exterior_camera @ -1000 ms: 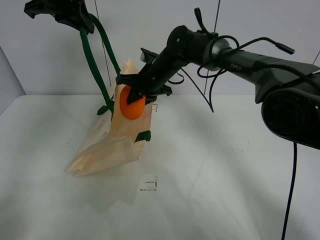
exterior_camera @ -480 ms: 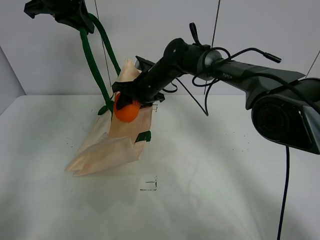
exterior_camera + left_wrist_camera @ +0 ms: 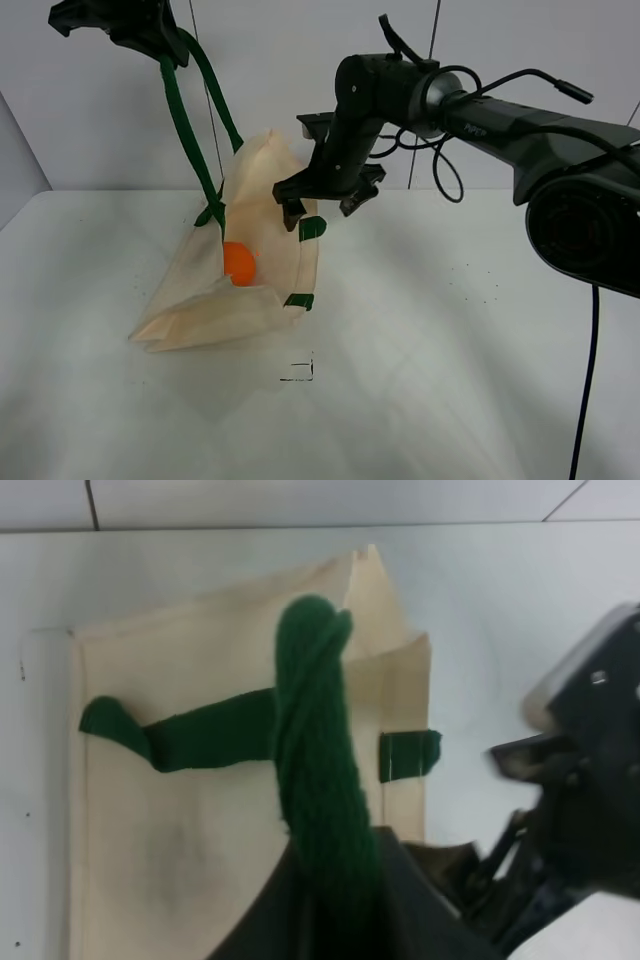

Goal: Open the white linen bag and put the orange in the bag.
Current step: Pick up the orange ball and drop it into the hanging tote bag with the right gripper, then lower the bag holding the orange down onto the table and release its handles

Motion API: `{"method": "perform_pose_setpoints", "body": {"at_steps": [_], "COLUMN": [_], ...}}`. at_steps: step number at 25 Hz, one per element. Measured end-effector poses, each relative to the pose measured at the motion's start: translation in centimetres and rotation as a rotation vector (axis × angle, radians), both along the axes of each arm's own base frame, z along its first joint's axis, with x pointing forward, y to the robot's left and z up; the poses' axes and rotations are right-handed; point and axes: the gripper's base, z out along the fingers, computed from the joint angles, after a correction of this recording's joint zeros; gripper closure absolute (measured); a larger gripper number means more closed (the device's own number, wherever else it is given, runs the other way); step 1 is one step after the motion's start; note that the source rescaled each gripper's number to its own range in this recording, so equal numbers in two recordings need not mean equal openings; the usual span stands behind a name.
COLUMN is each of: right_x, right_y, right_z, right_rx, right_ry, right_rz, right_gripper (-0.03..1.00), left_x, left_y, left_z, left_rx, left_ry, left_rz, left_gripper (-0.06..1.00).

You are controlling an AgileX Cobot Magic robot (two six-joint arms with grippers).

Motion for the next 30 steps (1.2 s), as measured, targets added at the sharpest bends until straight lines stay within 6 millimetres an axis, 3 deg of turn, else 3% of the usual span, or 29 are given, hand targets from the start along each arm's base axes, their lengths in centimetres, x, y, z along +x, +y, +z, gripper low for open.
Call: {"method": "perform_pose_setpoints", "body": {"at_steps": [7,15,19,22,26,30], "right_x": [2.1,5.9,6.4,6.4,6.1,4.2], "right_y": [-5.6,-18.4,-23.0,-24.3,-24.2,-24.4], "right_z": [0.1,0.0,0.0,0.0,1.2,3.1], "right_rx": [-0.115,-0.167,-0.168,-0.167,-0.156,-0.164], "right_ry": [0.033,0.067,0.084,0.087,0.071,0.073], "right_rz": [-0.117,-0.371,-0.462,-0.488,-0.488,-0.486], "right_gripper": [-0.03,-0.03,-0.03,-0.03,-0.03,-0.03], "left_x": [0.0,0.0,0.0,0.0,0.0,0.0], "left_y": [0.0,0.0,0.0,0.0,0.0,0.0], "left_z": [0.0,0.0,0.0,0.0,0.0,0.0], "left_rx": [0.000,0.000,0.000,0.000,0.000,0.000], "left_ry": [0.000,0.000,0.000,0.000,0.000,0.000], "left_rz": [0.000,0.000,0.000,0.000,0.000,0.000], "left_gripper": [0.94,0.94,0.94,0.94,0.94,0.94]}}
